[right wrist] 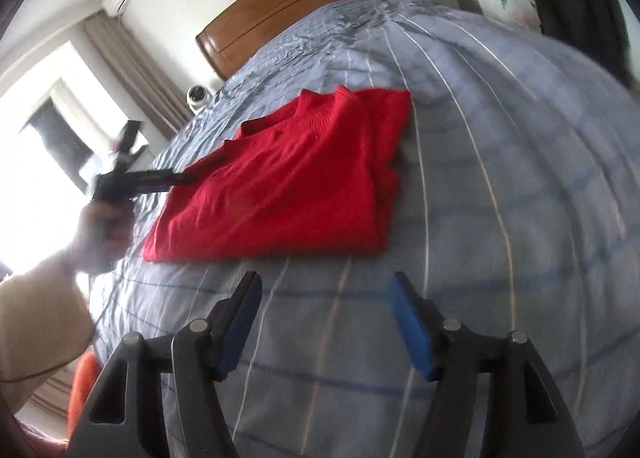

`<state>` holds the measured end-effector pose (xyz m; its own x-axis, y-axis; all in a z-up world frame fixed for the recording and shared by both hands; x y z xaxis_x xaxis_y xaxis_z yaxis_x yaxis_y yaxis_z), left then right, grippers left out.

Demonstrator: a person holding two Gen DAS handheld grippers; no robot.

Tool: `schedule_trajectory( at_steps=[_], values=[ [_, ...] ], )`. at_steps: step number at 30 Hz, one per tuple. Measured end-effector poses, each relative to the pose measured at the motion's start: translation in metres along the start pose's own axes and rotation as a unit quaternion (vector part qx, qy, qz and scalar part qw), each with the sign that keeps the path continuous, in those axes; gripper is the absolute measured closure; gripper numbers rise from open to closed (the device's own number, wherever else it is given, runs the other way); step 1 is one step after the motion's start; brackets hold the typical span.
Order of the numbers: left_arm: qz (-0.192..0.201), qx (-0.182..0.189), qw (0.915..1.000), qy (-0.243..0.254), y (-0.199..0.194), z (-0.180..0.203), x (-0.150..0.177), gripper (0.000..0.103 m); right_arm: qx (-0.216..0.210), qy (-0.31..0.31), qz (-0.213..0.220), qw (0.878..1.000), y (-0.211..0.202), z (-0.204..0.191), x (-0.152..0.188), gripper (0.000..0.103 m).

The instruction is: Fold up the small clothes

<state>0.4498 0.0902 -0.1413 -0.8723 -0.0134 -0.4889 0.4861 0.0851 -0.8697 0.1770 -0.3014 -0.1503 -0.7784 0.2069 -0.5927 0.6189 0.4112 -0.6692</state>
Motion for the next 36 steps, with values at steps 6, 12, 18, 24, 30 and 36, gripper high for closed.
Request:
schedule_trajectory(
  at_steps=[6, 12, 18, 24, 30, 36],
  values=[
    [0.017, 0.027, 0.9883, -0.149, -0.011, -0.057, 0.004, 0.012, -0.013, 0.003, 0.014, 1.000, -0.005, 0.002, 0.016, 0.036],
    [0.087, 0.005, 0.9959, -0.022, -0.086, -0.033, 0.057, 0.011, -0.008, -0.008, 0.024, 1.000, 0.003, 0.004, 0.021, 0.034],
    [0.130, -0.003, 0.9911, 0.029, -0.144, -0.018, 0.087, 0.008, 0.007, -0.017, 0.036, 0.999, 0.002, 0.001, 0.027, 0.033],
    [0.142, -0.007, 0.9887, 0.049, -0.163, -0.008, 0.101, 0.008, 0.023, -0.042, 0.045, 0.998, 0.005, -0.003, 0.034, 0.033],
    [0.140, -0.004, 0.9889, 0.049, -0.169, -0.003, 0.110, 0.008, 0.033, -0.058, 0.051, 0.996, 0.007, -0.006, 0.037, 0.032],
    [0.113, 0.002, 0.9931, 0.032, -0.155, -0.008, 0.133, 0.007, 0.038, -0.063, 0.049, 0.996, 0.008, -0.009, 0.038, 0.031]
  ],
)
Point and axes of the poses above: each gripper's, at about its wrist camera, not at the fingertips, and y roughly the way its jaws point, z to its right, x to its underside, the point moved 2 cm from there along y, roughly the way its jaws point, and after that the axes turned 2 degrees about z, right-handed, at the moved point
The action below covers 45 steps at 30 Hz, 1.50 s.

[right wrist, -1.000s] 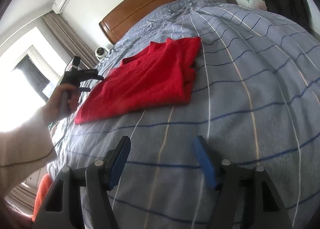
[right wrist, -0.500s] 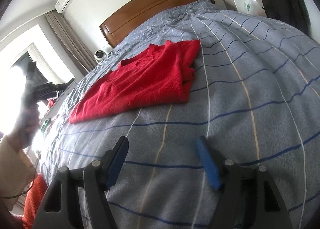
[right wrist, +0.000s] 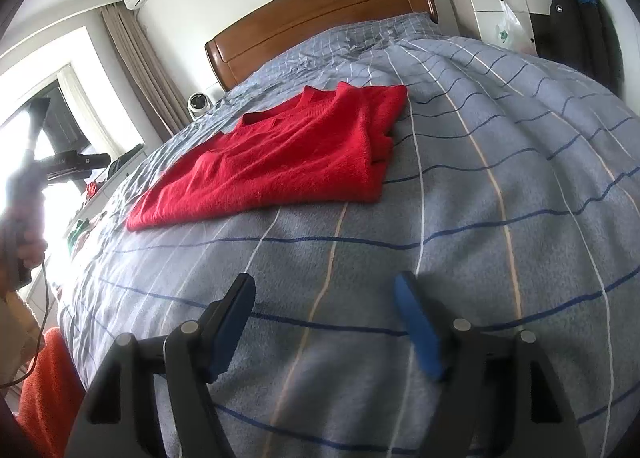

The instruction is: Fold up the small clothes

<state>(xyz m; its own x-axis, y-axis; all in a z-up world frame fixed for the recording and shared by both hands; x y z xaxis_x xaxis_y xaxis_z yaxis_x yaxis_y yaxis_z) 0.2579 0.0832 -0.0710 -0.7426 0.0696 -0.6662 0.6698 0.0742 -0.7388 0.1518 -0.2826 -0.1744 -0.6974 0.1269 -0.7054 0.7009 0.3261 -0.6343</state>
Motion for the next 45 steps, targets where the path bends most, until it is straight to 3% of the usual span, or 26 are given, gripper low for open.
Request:
schedule_trajectory(
  at_steps=[6, 7, 9, 11, 13, 16, 20, 23, 24, 25, 26, 28, 30, 32, 37, 42, 43, 45],
  values=[
    [-0.066, 0.033, 0.9971, -0.017, 0.016, -0.004, 0.105, 0.007, -0.021, 0.060, -0.017, 0.998, -0.011, 0.009, -0.028, 0.031],
    [-0.066, 0.038, 0.9969, -0.019, 0.015, -0.004, 0.119, 0.007, -0.026, 0.068, -0.018, 0.997, -0.011, 0.012, -0.036, 0.031],
    [-0.028, 0.037, 0.9988, -0.012, 0.001, -0.004, 0.137, 0.007, -0.028, 0.076, -0.016, 0.997, -0.008, 0.017, -0.060, 0.031],
    [-0.006, 0.028, 0.9996, -0.001, -0.010, -0.006, 0.145, 0.006, -0.033, 0.084, -0.014, 0.996, -0.002, 0.020, -0.082, 0.030],
    [-0.006, 0.032, 0.9995, 0.000, -0.012, -0.009, 0.144, 0.006, -0.037, 0.103, -0.024, 0.994, 0.019, 0.028, -0.111, 0.024],
    [-0.003, 0.025, 0.9994, -0.022, -0.009, -0.023, 0.143, 0.006, -0.033, 0.153, -0.045, 0.987, 0.053, 0.046, -0.133, 0.024],
    [0.004, 0.028, 0.9986, -0.045, -0.002, -0.044, 0.149, 0.004, -0.039, 0.212, -0.081, 0.973, 0.090, 0.058, -0.132, 0.024],
    [0.007, 0.031, 0.9981, -0.053, 0.005, -0.050, 0.148, 0.000, -0.031, 0.215, -0.104, 0.971, 0.112, 0.055, -0.126, 0.026],
    [0.007, 0.031, 0.9981, -0.054, 0.005, -0.051, 0.148, 0.000, -0.028, 0.207, -0.110, 0.972, 0.117, 0.052, -0.125, 0.029],
    [0.007, 0.030, 0.9981, -0.053, 0.006, -0.051, 0.147, 0.000, -0.020, 0.189, -0.125, 0.974, 0.125, 0.046, -0.125, 0.047],
    [0.007, 0.029, 0.9982, -0.051, 0.006, -0.052, 0.146, 0.000, -0.010, 0.172, -0.140, 0.975, 0.130, 0.040, -0.124, 0.080],
    [0.011, 0.018, 0.9984, -0.052, 0.005, -0.057, 0.143, 0.000, 0.018, 0.154, -0.148, 0.977, 0.131, 0.032, -0.131, 0.085],
    [0.022, -0.014, 0.9978, -0.061, 0.003, -0.069, 0.140, 0.000, 0.034, 0.133, -0.139, 0.981, 0.125, 0.015, -0.143, 0.086],
    [0.023, -0.033, 0.9960, -0.079, 0.006, -0.081, 0.138, 0.000, 0.013, 0.103, -0.119, 0.987, 0.114, -0.017, -0.166, 0.086],
    [0.009, -0.021, 0.9904, -0.136, 0.018, -0.104, 0.140, 0.000, -0.054, 0.016, -0.121, 0.991, 0.122, -0.128, -0.200, 0.086],
    [0.011, -0.031, 0.9922, -0.120, 0.021, -0.101, 0.142, 0.000, -0.077, -0.063, -0.156, 0.983, 0.177, -0.219, -0.175, 0.086],
    [0.011, -0.031, 0.9924, -0.118, 0.021, -0.101, 0.142, 0.000, -0.081, -0.068, -0.169, 0.980, 0.193, -0.232, -0.163, 0.083],
    [0.011, -0.029, 0.9923, -0.120, 0.021, -0.100, 0.141, 0.000, -0.108, -0.052, -0.219, 0.968, 0.223, -0.249, -0.138, 0.065]
  ],
)
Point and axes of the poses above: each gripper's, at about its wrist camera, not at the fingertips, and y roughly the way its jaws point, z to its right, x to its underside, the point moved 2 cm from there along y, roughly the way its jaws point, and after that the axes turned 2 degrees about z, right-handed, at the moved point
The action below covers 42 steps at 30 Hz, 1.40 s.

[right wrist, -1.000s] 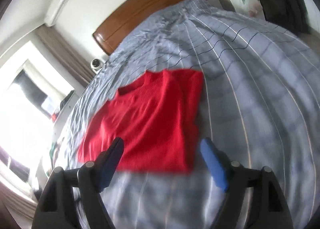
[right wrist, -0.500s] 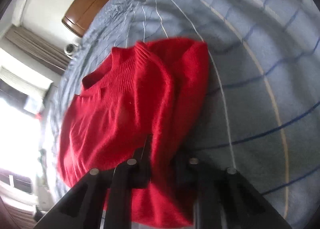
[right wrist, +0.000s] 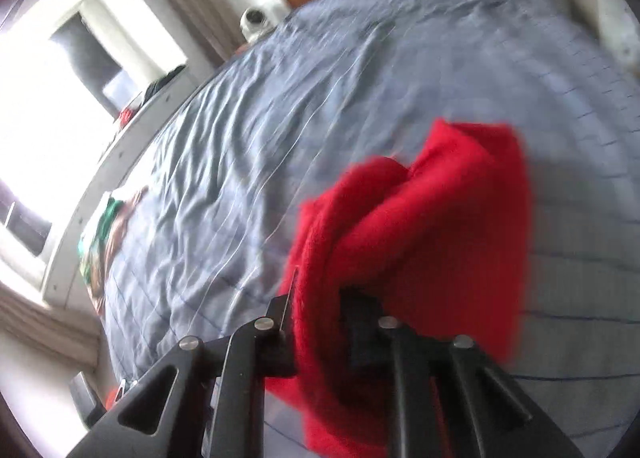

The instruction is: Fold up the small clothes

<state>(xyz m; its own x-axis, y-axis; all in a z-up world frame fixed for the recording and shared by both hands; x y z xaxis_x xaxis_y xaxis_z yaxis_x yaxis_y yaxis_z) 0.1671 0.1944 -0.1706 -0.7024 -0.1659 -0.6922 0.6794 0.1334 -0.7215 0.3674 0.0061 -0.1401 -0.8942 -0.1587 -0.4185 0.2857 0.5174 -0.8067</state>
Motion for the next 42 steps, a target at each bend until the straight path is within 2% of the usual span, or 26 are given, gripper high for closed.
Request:
schedule_trajectory(
  at_steps=[1, 2, 4, 6, 7, 8, 10, 11, 12, 13, 14, 19, 21, 24, 26, 28, 30, 31, 32, 35, 36, 37, 39, 40, 41, 42],
  values=[
    [-0.001, 0.003, 1.0000, -0.002, 0.000, -0.001, 0.000, 0.000, -0.022, 0.018, -0.016, 0.999, 0.009, -0.001, 0.008, 0.048],
    [-0.003, 0.006, 1.0000, -0.005, 0.001, -0.002, 0.001, 0.000, -0.045, 0.031, -0.015, 0.998, 0.011, -0.003, 0.012, 0.042],
    [-0.005, 0.010, 0.9999, -0.011, 0.001, -0.003, 0.000, 0.000, -0.108, 0.040, 0.006, 0.993, -0.006, -0.008, 0.017, 0.041],
    [-0.008, 0.012, 0.9998, -0.016, 0.002, -0.004, 0.000, 0.000, -0.123, 0.025, 0.026, 0.992, -0.029, -0.010, 0.015, 0.041],
    [-0.009, 0.011, 0.9997, -0.018, 0.002, -0.004, 0.000, 0.000, -0.111, 0.013, 0.044, 0.993, -0.046, -0.008, 0.013, 0.040],
    [-0.010, 0.010, 0.9997, -0.019, 0.003, -0.004, 0.000, 0.000, -0.080, -0.005, 0.059, 0.995, -0.062, -0.004, 0.012, 0.040],
    [-0.009, 0.007, 0.9997, -0.020, 0.003, -0.003, 0.000, 0.000, -0.008, -0.043, 0.068, 0.997, -0.080, 0.002, 0.016, 0.041],
    [-0.008, 0.006, 0.9997, -0.020, 0.003, -0.003, 0.000, 0.000, 0.012, -0.060, 0.064, 0.996, -0.081, 0.002, 0.020, 0.045],
    [-0.008, 0.005, 0.9997, -0.020, 0.003, -0.003, 0.000, 0.000, 0.022, -0.076, 0.056, 0.995, -0.078, 0.001, 0.026, 0.051],
    [-0.007, 0.004, 0.9998, -0.020, 0.003, -0.003, 0.000, 0.000, 0.027, -0.093, 0.037, 0.995, -0.067, -0.004, 0.036, 0.071],
    [-0.006, 0.002, 0.9998, -0.019, 0.003, -0.003, 0.001, 0.000, 0.033, -0.105, 0.025, 0.994, -0.056, -0.009, 0.043, 0.082],
    [0.000, 0.002, 1.0000, -0.008, 0.001, -0.002, 0.005, 0.000, 0.057, -0.163, -0.012, 0.985, 0.017, -0.030, 0.082, 0.084],
    [0.000, 0.005, 1.0000, -0.005, 0.000, -0.003, 0.006, 0.000, 0.069, -0.178, 0.001, 0.982, 0.025, -0.040, 0.088, 0.084],
    [-0.001, 0.006, 1.0000, -0.007, -0.001, -0.003, 0.006, 0.000, 0.040, -0.156, 0.021, 0.987, -0.005, -0.035, 0.087, 0.084],
    [-0.002, 0.005, 1.0000, -0.008, -0.002, -0.004, 0.005, 0.000, 0.018, -0.134, 0.067, 0.989, -0.049, -0.027, 0.083, 0.081],
    [-0.002, 0.005, 1.0000, -0.006, -0.003, -0.002, 0.004, 0.001, 0.015, -0.104, 0.108, 0.989, -0.094, -0.006, 0.083, 0.073],
    [0.002, 0.005, 1.0000, 0.000, -0.007, 0.000, 0.004, 0.001, 0.022, -0.080, 0.124, 0.989, -0.116, 0.016, 0.086, 0.073],
    [0.003, 0.010, 0.9999, 0.002, -0.008, 0.002, 0.003, 0.001, 0.032, -0.068, 0.116, 0.990, -0.118, 0.031, 0.089, 0.073],
    [0.005, 0.025, 0.9997, 0.004, -0.012, 0.005, 0.002, 0.001, 0.041, -0.062, 0.107, 0.992, -0.115, 0.041, 0.092, 0.073],
    [0.004, 0.079, 0.9968, 0.000, -0.021, 0.018, -0.015, 0.001, 0.058, -0.030, 0.031, 0.997, -0.077, 0.073, 0.111, 0.072],
    [0.004, 0.104, 0.9945, -0.003, -0.025, 0.023, -0.026, 0.001, 0.057, -0.025, 0.025, 0.998, -0.070, 0.076, 0.116, 0.072],
    [0.006, 0.130, 0.9915, -0.007, -0.028, 0.029, -0.040, 0.001, 0.053, -0.022, 0.041, 0.998, -0.071, 0.078, 0.118, 0.072],
    [0.007, 0.183, 0.9830, -0.016, -0.030, 0.042, -0.074, 0.001, 0.025, -0.004, 0.067, 0.997, -0.083, 0.081, 0.115, 0.055],
    [-0.008, 0.215, 0.9764, -0.021, -0.024, 0.053, -0.096, 0.001, 0.013, 0.006, 0.078, 0.997, -0.089, 0.083, 0.113, 0.031],
    [-0.025, 0.232, 0.9723, -0.023, -0.016, 0.061, -0.108, 0.001, 0.005, 0.018, 0.097, 0.995, -0.100, 0.088, 0.108, 0.018],
    [-0.044, 0.241, 0.9691, -0.025, -0.003, 0.070, -0.122, 0.001, 0.004, 0.026, 0.113, 0.993, -0.109, 0.093, 0.104, 0.016]
  ],
)
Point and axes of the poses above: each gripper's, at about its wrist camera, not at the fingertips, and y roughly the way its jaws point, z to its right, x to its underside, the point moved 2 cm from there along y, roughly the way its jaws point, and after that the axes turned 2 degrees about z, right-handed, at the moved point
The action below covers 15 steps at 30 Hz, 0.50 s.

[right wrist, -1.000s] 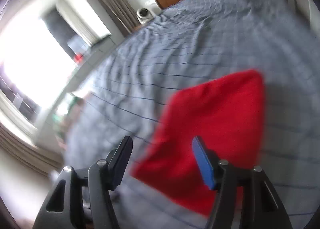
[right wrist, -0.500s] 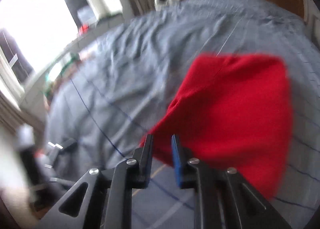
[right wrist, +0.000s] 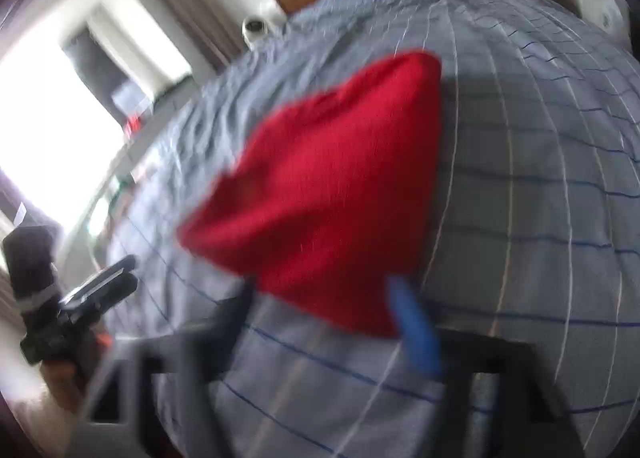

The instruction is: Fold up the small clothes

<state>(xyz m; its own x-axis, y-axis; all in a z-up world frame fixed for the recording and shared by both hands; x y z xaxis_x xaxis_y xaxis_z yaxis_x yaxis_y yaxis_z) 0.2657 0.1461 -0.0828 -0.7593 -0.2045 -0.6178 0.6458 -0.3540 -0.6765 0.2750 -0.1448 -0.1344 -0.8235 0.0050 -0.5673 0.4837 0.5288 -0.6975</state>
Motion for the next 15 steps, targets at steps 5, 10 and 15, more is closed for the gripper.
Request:
schedule_trajectory(
  at_steps=[5, 10, 15],
  values=[
    [-0.069, -0.076, 0.9947, 0.000, 0.077, -0.011, -0.030, 0.001, -0.009, 0.043, 0.003, 0.999, 0.001, 0.023, -0.024, 0.016],
    [-0.119, -0.080, 0.9896, -0.018, 0.109, -0.025, -0.026, 0.001, -0.034, 0.126, -0.037, 0.991, 0.053, 0.052, -0.041, 0.016],
    [-0.117, -0.054, 0.9915, -0.016, 0.120, -0.015, -0.031, 0.048, -0.117, 0.243, -0.017, 0.963, 0.096, 0.079, -0.048, 0.022]
  ],
)
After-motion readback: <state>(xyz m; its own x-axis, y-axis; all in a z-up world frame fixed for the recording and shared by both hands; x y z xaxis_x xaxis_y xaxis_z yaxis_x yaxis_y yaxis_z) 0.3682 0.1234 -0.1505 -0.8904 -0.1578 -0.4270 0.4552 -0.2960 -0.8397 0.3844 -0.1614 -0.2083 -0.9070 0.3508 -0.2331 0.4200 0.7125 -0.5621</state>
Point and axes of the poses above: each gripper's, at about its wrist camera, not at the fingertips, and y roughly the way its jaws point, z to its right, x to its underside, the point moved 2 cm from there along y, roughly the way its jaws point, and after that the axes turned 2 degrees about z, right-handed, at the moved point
